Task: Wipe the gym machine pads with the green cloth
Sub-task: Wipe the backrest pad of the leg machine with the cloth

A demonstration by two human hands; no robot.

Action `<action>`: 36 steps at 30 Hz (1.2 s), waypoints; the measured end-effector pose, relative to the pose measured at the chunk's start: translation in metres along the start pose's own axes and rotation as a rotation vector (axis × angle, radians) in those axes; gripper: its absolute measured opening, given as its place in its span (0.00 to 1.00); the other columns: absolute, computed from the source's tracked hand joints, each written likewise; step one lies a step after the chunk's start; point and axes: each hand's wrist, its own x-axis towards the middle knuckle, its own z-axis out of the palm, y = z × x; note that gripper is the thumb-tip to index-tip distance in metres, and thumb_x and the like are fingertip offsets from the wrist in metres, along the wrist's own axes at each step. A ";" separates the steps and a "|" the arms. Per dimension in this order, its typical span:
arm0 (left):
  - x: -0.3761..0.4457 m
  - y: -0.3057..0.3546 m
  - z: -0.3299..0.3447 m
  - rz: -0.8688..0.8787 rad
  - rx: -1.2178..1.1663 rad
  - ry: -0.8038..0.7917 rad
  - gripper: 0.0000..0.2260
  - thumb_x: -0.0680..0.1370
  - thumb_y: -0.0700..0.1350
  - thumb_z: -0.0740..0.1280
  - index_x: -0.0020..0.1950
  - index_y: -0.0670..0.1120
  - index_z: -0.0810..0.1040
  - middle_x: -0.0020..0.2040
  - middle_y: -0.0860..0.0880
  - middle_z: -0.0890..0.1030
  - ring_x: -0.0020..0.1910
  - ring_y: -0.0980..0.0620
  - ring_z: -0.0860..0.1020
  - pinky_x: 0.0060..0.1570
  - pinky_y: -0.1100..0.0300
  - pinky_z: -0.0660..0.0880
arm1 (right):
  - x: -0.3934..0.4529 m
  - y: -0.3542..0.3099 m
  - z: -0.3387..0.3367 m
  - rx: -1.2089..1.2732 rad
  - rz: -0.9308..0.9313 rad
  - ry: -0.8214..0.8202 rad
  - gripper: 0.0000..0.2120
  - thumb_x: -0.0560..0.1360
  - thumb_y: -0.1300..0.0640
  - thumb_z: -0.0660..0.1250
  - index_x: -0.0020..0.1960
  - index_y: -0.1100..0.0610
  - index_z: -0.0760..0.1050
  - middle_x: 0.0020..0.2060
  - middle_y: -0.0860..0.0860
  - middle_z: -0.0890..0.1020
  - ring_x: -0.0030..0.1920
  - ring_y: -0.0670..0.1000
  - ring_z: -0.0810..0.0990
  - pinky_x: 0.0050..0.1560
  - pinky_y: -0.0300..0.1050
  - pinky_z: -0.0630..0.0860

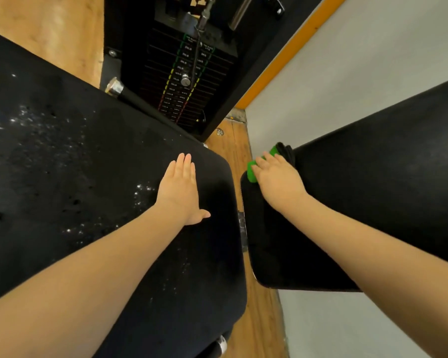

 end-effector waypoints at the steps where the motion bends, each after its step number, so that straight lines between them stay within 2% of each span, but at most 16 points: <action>1: -0.001 0.002 0.000 -0.003 0.000 -0.007 0.50 0.75 0.72 0.54 0.76 0.35 0.37 0.78 0.36 0.38 0.77 0.39 0.38 0.75 0.48 0.43 | 0.007 -0.001 0.003 -0.004 0.019 -0.019 0.21 0.80 0.61 0.53 0.73 0.60 0.60 0.71 0.56 0.64 0.73 0.56 0.57 0.73 0.50 0.50; 5: -0.010 0.004 0.007 0.000 0.018 0.009 0.49 0.76 0.72 0.52 0.76 0.35 0.37 0.78 0.36 0.38 0.77 0.39 0.39 0.76 0.48 0.43 | -0.022 -0.016 0.025 -0.039 0.048 -0.026 0.23 0.81 0.60 0.51 0.75 0.62 0.54 0.74 0.58 0.59 0.74 0.58 0.54 0.73 0.51 0.50; 11: -0.014 0.004 0.007 -0.002 0.005 0.020 0.48 0.76 0.71 0.51 0.76 0.35 0.36 0.78 0.36 0.38 0.77 0.39 0.38 0.75 0.48 0.42 | -0.103 -0.038 0.037 -0.082 -0.126 -0.192 0.26 0.81 0.60 0.52 0.75 0.62 0.47 0.76 0.60 0.50 0.75 0.59 0.47 0.73 0.54 0.44; 16: -0.013 0.012 0.010 -0.038 -0.017 0.019 0.47 0.77 0.70 0.50 0.75 0.34 0.35 0.77 0.34 0.36 0.76 0.37 0.36 0.75 0.46 0.41 | -0.030 -0.028 0.013 0.009 -0.087 -0.029 0.24 0.80 0.60 0.54 0.75 0.60 0.54 0.75 0.57 0.56 0.75 0.56 0.52 0.74 0.50 0.47; 19: -0.012 0.012 0.013 -0.044 -0.048 0.030 0.48 0.77 0.70 0.51 0.75 0.34 0.35 0.77 0.34 0.36 0.76 0.37 0.36 0.75 0.46 0.41 | 0.026 -0.027 0.015 0.006 0.025 -0.032 0.22 0.79 0.60 0.56 0.73 0.61 0.60 0.72 0.59 0.63 0.73 0.58 0.57 0.73 0.50 0.51; 21: -0.012 0.012 0.014 -0.036 -0.055 0.036 0.48 0.77 0.70 0.52 0.75 0.34 0.35 0.77 0.35 0.36 0.76 0.37 0.36 0.75 0.46 0.40 | 0.034 -0.030 0.027 -0.012 0.082 -0.052 0.19 0.79 0.60 0.55 0.70 0.63 0.65 0.68 0.59 0.68 0.71 0.58 0.61 0.72 0.50 0.54; 27: -0.012 0.007 0.013 -0.022 -0.054 0.036 0.47 0.78 0.69 0.50 0.75 0.34 0.35 0.77 0.35 0.36 0.77 0.38 0.37 0.75 0.46 0.41 | -0.054 -0.055 0.056 0.032 -0.117 -0.147 0.25 0.81 0.58 0.50 0.75 0.64 0.48 0.75 0.60 0.53 0.75 0.59 0.49 0.73 0.52 0.43; 29: -0.014 0.008 0.013 -0.022 -0.044 0.036 0.46 0.78 0.70 0.49 0.74 0.34 0.34 0.77 0.35 0.36 0.76 0.37 0.36 0.75 0.46 0.41 | -0.087 -0.061 0.052 0.043 -0.188 -0.273 0.25 0.81 0.60 0.49 0.75 0.64 0.46 0.76 0.60 0.50 0.75 0.59 0.46 0.73 0.52 0.40; 31: -0.013 0.010 0.013 -0.045 -0.030 0.032 0.46 0.78 0.69 0.49 0.74 0.33 0.33 0.76 0.34 0.36 0.76 0.37 0.36 0.75 0.45 0.40 | -0.101 -0.056 0.042 0.084 -0.212 -0.324 0.24 0.81 0.62 0.49 0.76 0.62 0.48 0.76 0.58 0.50 0.76 0.57 0.46 0.73 0.50 0.40; 33: -0.010 0.014 0.009 -0.063 -0.020 0.002 0.46 0.78 0.69 0.49 0.74 0.33 0.33 0.76 0.34 0.35 0.76 0.36 0.36 0.75 0.45 0.40 | -0.087 -0.039 0.026 0.123 -0.196 -0.252 0.23 0.80 0.62 0.51 0.75 0.61 0.54 0.75 0.57 0.55 0.75 0.56 0.50 0.74 0.49 0.45; 36: -0.009 0.020 0.005 -0.082 0.000 -0.047 0.47 0.78 0.68 0.51 0.74 0.32 0.34 0.76 0.32 0.35 0.75 0.34 0.36 0.75 0.44 0.41 | -0.036 -0.003 -0.005 0.069 -0.073 -0.026 0.24 0.79 0.63 0.54 0.74 0.60 0.58 0.74 0.57 0.59 0.75 0.56 0.53 0.74 0.50 0.48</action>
